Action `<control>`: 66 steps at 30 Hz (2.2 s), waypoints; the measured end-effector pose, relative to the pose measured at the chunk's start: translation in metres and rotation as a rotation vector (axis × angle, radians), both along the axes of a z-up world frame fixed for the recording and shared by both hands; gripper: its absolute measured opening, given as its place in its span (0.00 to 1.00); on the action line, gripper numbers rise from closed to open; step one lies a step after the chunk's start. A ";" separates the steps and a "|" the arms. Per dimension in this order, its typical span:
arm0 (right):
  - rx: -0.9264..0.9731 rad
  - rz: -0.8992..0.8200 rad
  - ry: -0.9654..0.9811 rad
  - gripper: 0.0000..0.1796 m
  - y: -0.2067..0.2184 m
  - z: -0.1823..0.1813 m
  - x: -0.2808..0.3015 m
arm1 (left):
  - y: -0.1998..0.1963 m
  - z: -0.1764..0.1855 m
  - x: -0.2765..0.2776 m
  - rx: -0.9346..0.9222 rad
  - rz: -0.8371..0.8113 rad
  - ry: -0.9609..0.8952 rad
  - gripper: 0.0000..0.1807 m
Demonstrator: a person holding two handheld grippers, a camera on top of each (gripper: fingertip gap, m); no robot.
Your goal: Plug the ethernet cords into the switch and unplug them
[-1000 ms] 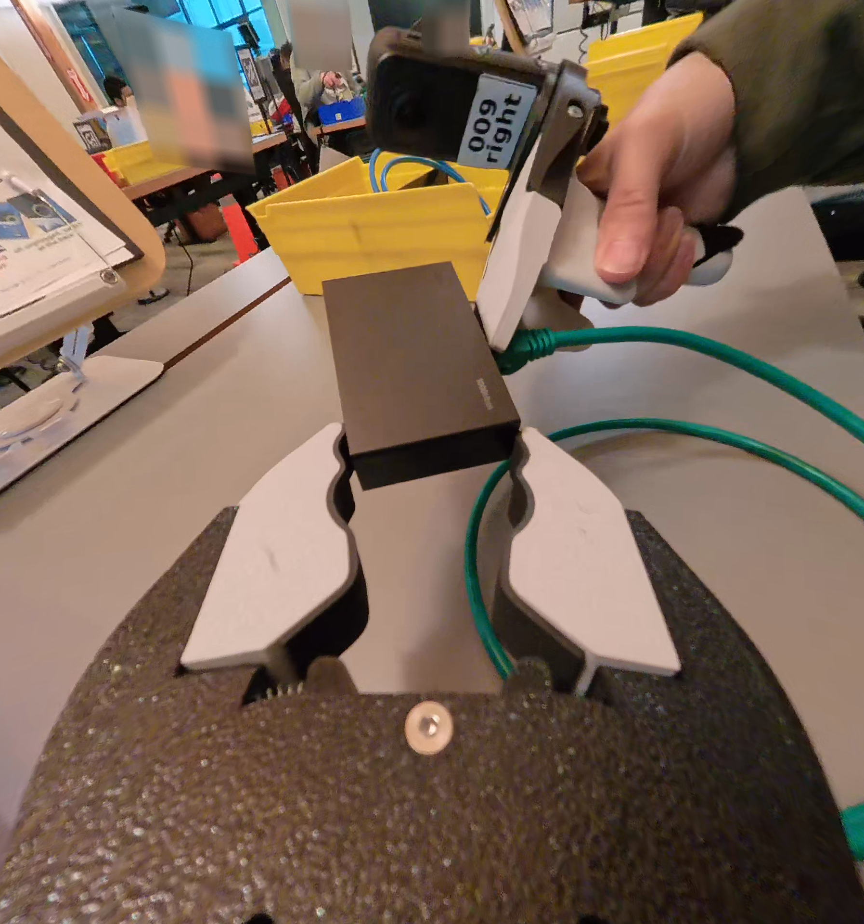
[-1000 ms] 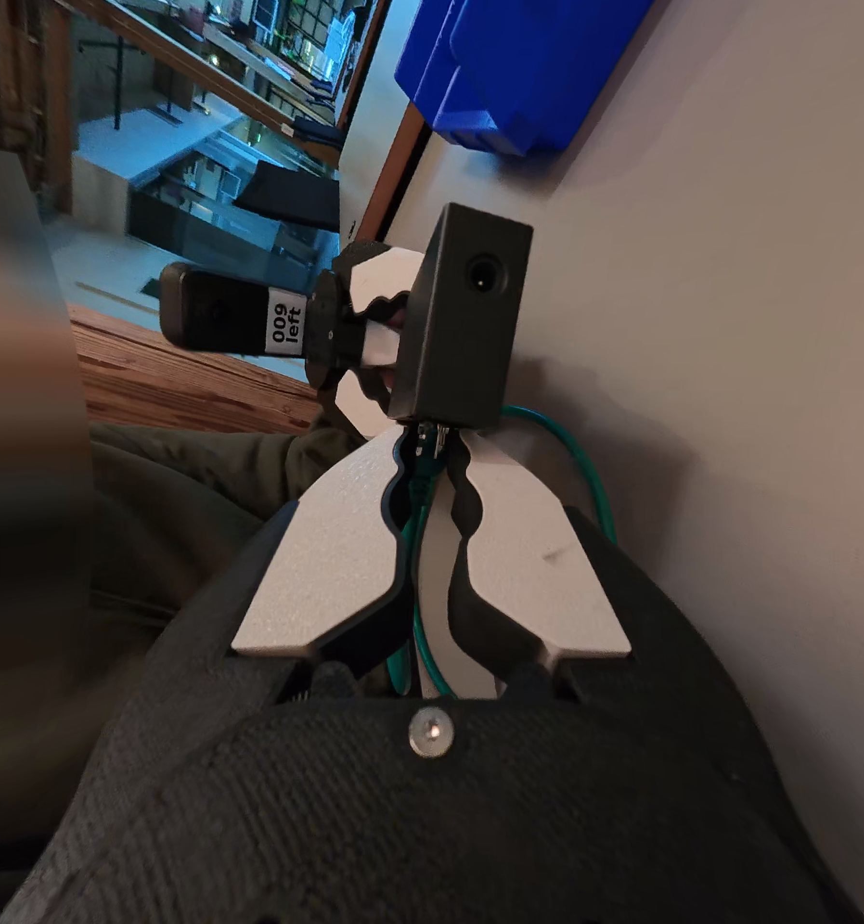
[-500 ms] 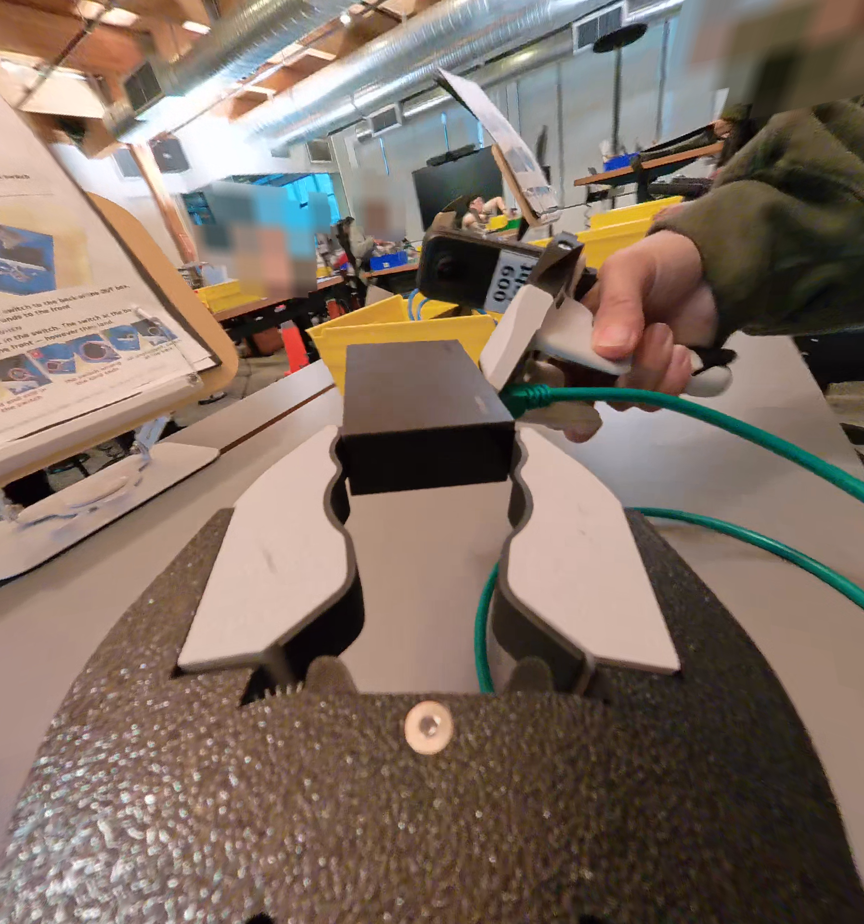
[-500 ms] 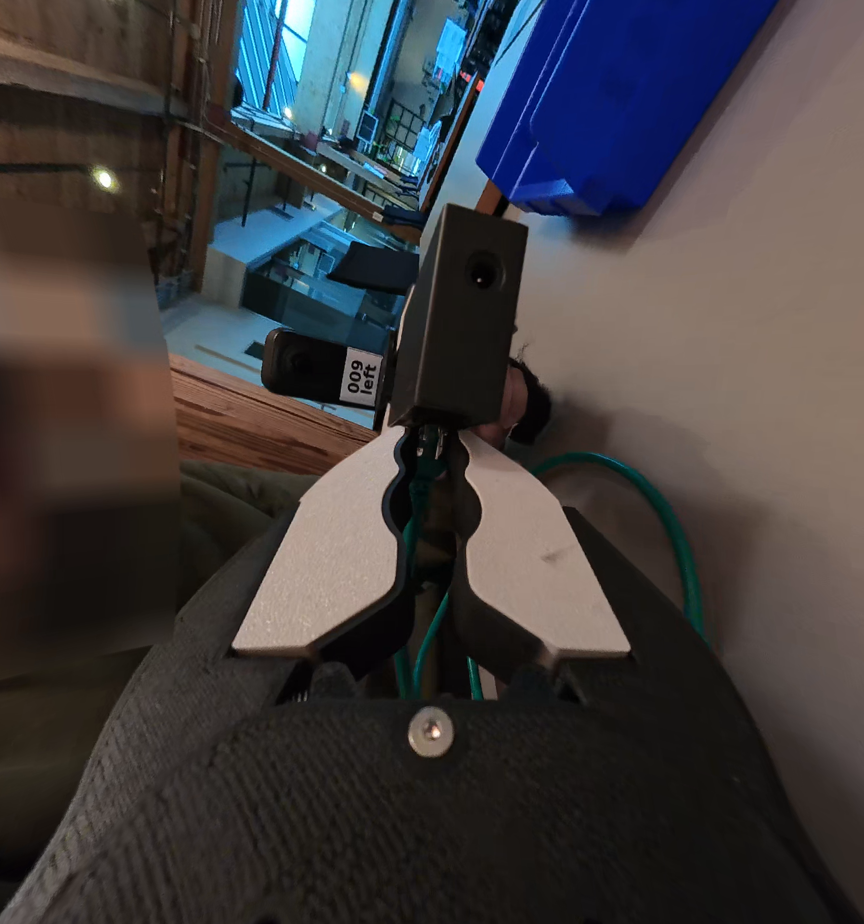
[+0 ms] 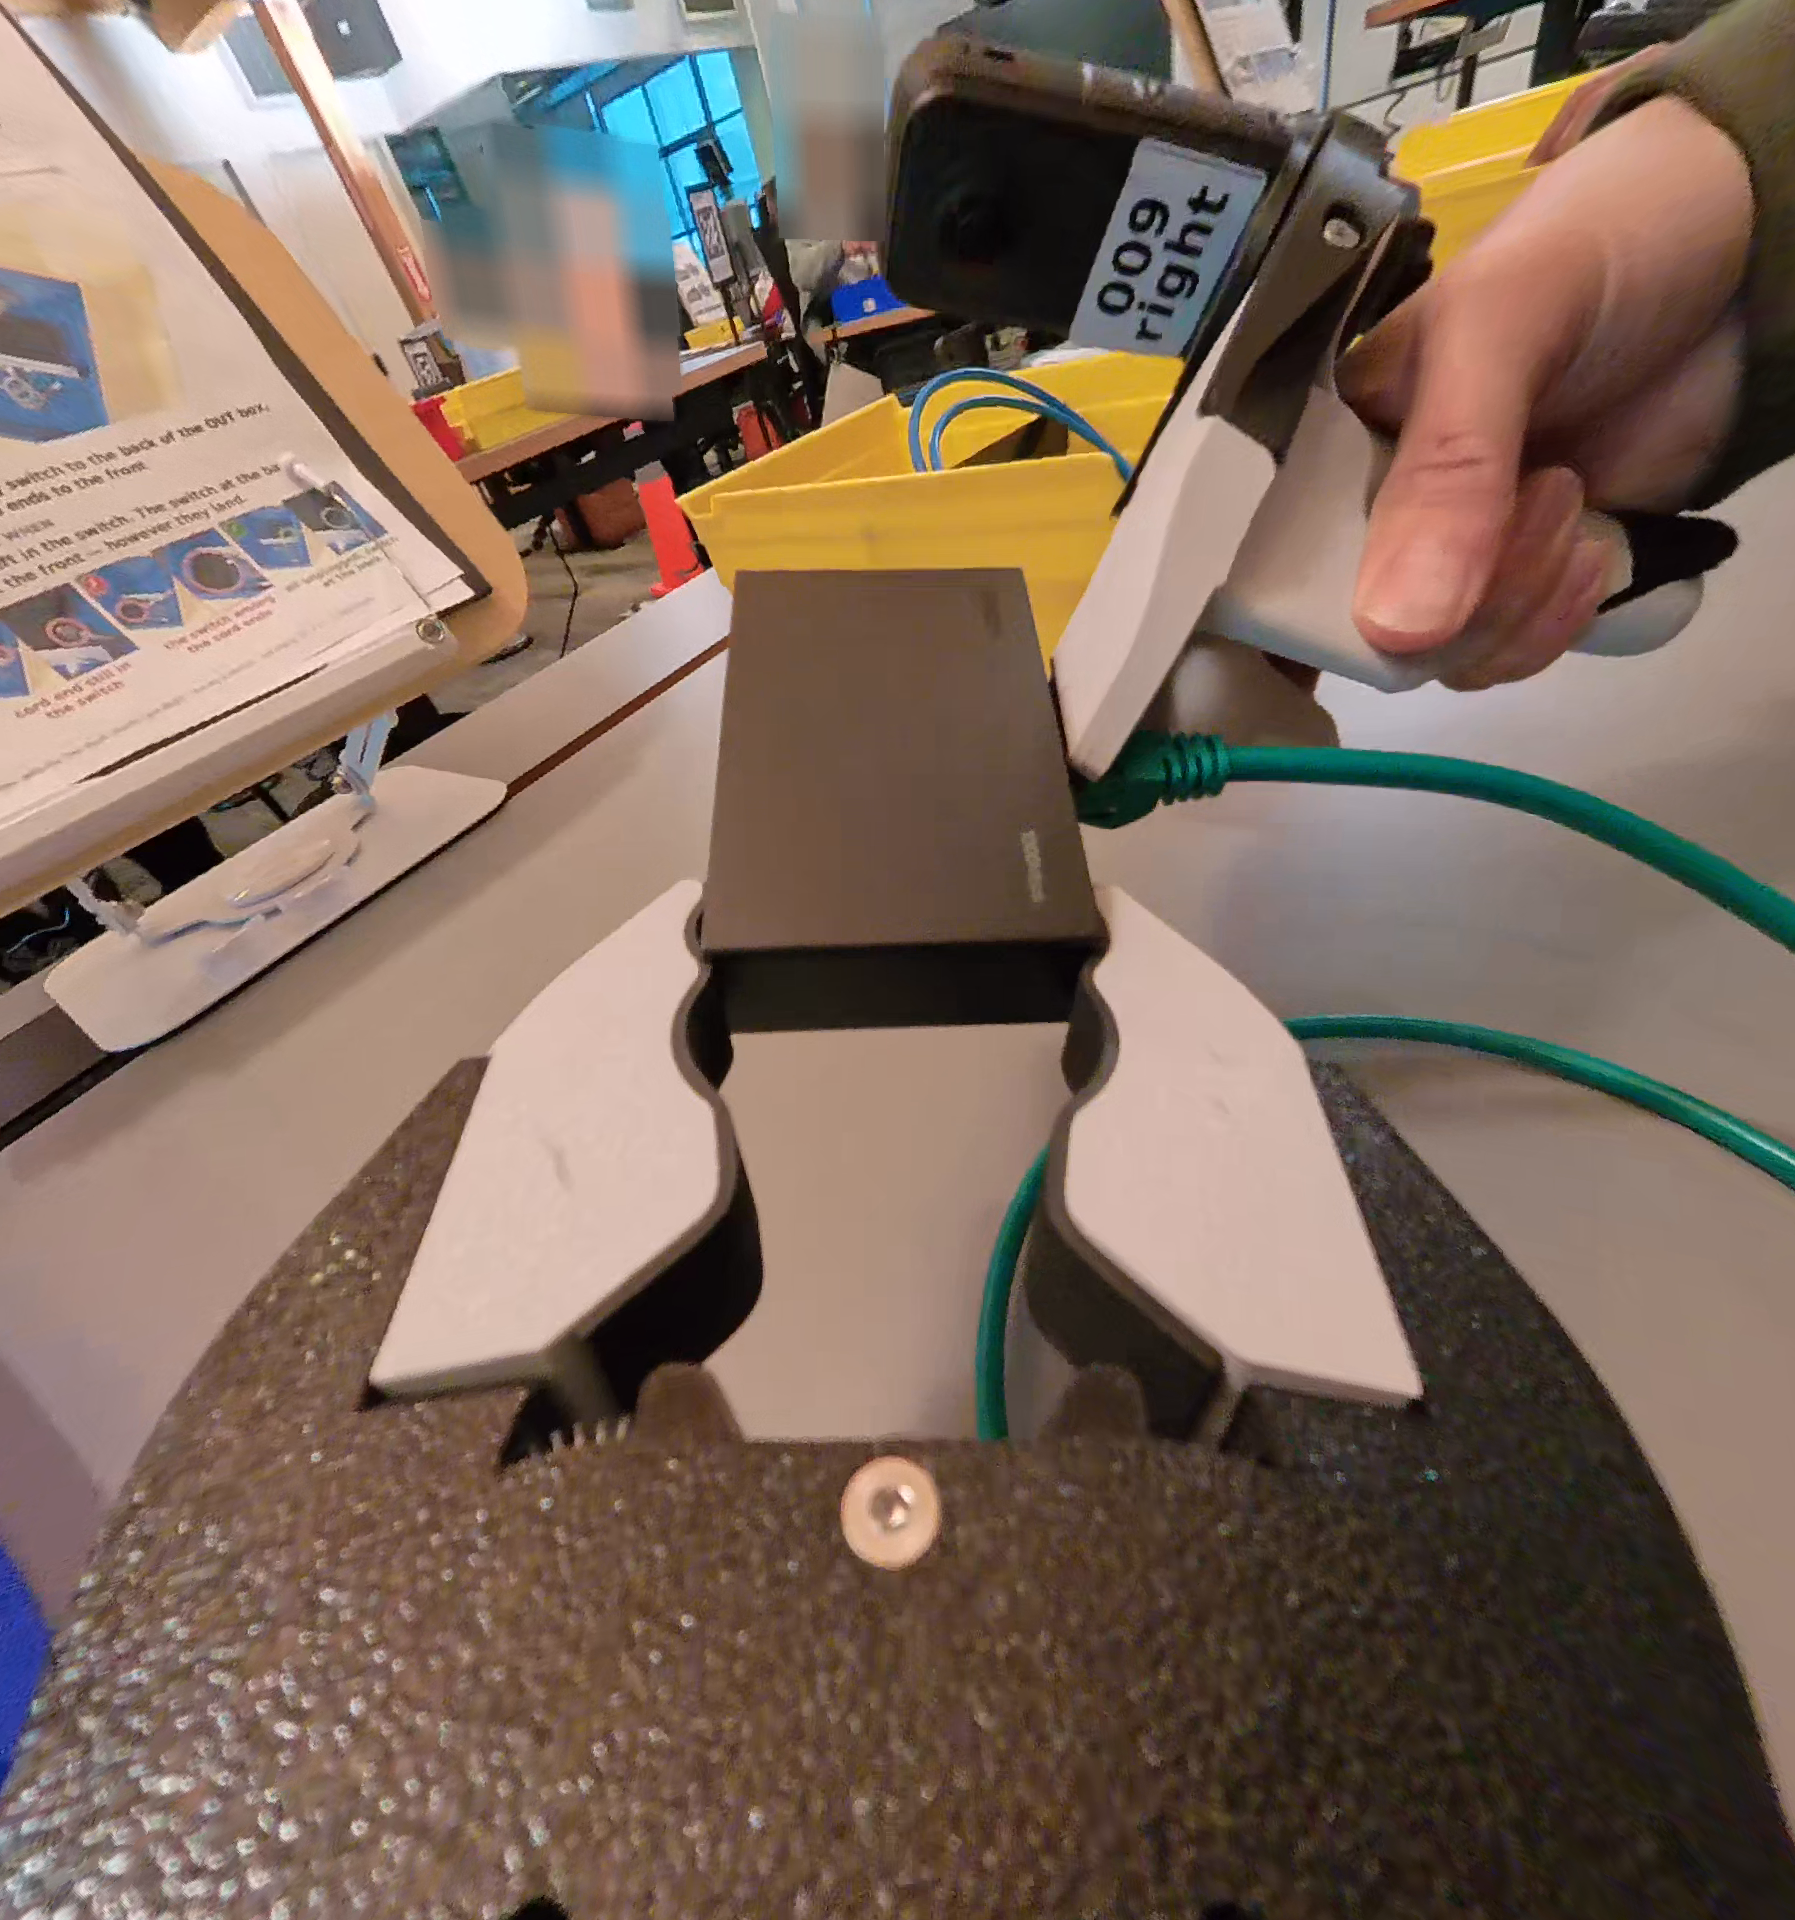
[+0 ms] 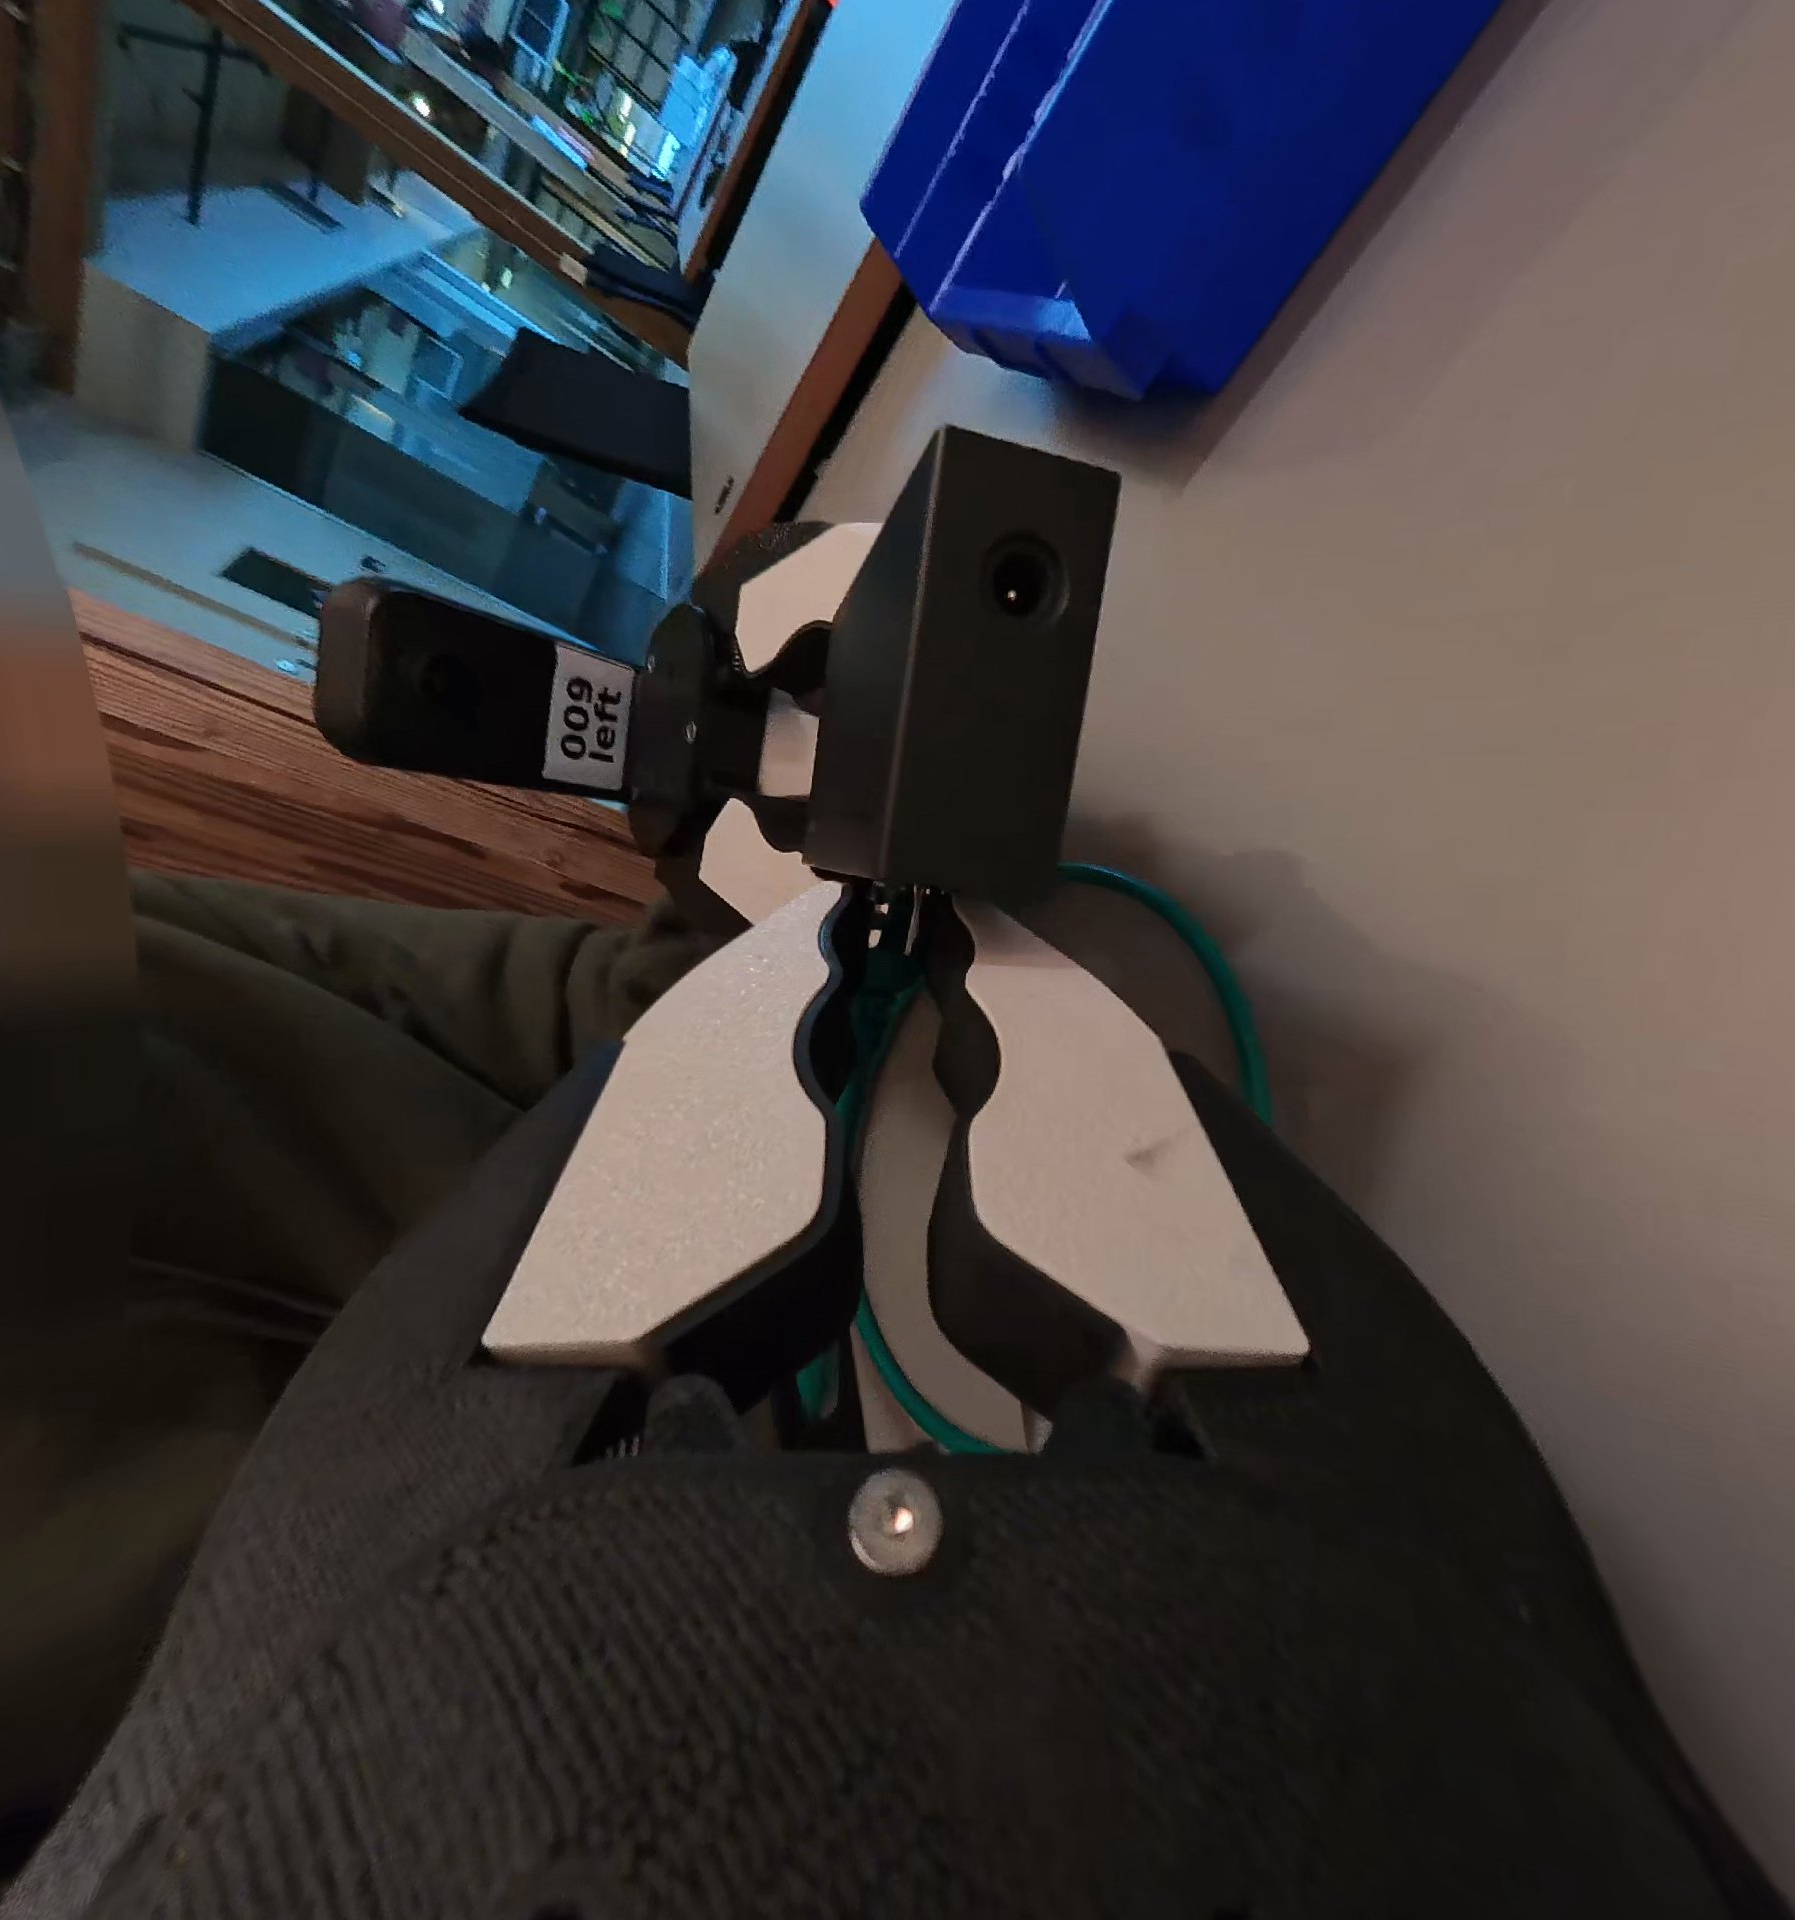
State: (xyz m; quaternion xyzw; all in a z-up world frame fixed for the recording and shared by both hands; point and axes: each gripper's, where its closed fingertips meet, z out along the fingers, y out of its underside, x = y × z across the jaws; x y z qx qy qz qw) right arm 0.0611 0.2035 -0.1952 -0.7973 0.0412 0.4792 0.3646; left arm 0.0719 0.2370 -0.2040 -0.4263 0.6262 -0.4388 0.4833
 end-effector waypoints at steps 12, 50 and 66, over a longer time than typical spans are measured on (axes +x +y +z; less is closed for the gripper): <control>0.004 -0.019 -0.023 0.07 -0.012 0.004 0.020 | 0.032 0.010 -0.007 -0.193 0.085 -0.055 0.35; 0.102 -1.023 -0.343 0.07 -0.156 0.057 0.363 | 0.043 0.006 -0.009 -0.156 0.132 -0.036 0.35; -0.048 -0.932 -0.902 0.41 -0.136 0.093 0.353 | 0.037 0.004 -0.007 -0.177 0.100 -0.029 0.35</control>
